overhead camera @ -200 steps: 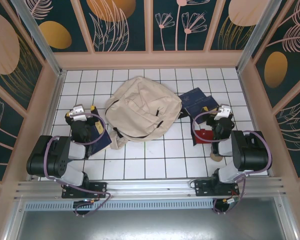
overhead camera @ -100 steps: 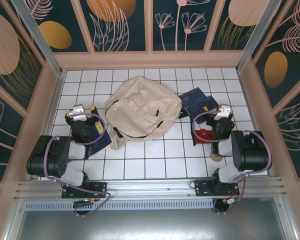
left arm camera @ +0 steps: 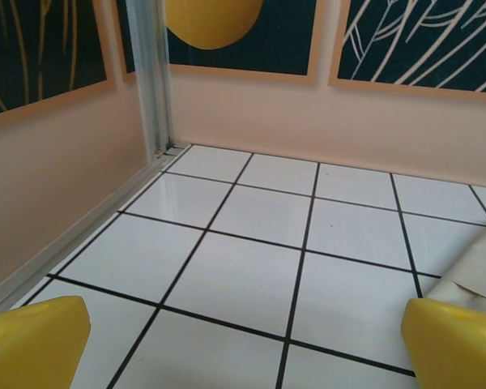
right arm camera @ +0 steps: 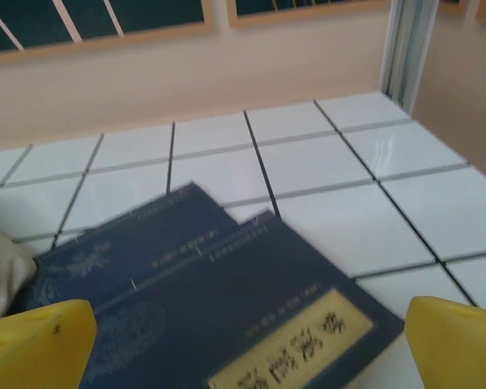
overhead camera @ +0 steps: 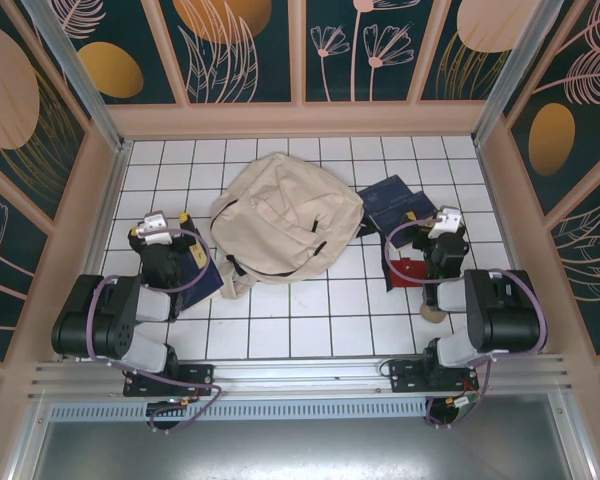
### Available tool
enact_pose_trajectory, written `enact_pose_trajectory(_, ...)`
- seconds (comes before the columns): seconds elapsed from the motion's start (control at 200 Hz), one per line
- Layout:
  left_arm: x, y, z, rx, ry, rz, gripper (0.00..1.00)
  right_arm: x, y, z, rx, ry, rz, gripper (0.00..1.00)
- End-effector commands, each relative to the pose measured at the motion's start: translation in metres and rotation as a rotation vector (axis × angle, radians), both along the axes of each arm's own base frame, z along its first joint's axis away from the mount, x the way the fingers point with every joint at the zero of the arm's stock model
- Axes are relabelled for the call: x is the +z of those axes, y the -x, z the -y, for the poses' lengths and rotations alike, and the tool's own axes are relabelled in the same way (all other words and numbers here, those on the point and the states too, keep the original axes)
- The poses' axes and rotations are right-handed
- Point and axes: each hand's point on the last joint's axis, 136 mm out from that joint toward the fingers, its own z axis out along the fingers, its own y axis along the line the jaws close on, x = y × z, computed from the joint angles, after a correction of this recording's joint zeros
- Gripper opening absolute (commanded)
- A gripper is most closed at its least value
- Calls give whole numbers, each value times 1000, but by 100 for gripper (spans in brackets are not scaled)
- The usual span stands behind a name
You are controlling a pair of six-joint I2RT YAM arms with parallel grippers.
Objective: Pack the student bag
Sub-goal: Rotate the student bag at the center of the table.
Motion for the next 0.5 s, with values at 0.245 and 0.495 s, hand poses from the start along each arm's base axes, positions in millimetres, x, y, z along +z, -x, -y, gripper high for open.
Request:
enact_pose_trajectory(0.245,75,5,-16,104,161,43,99,60,1,-16,-53,-256,-165,99)
enact_pose_trajectory(0.495,102,-8,23,-87,382,-59,99,32,29,-106,167,-715,-535,98)
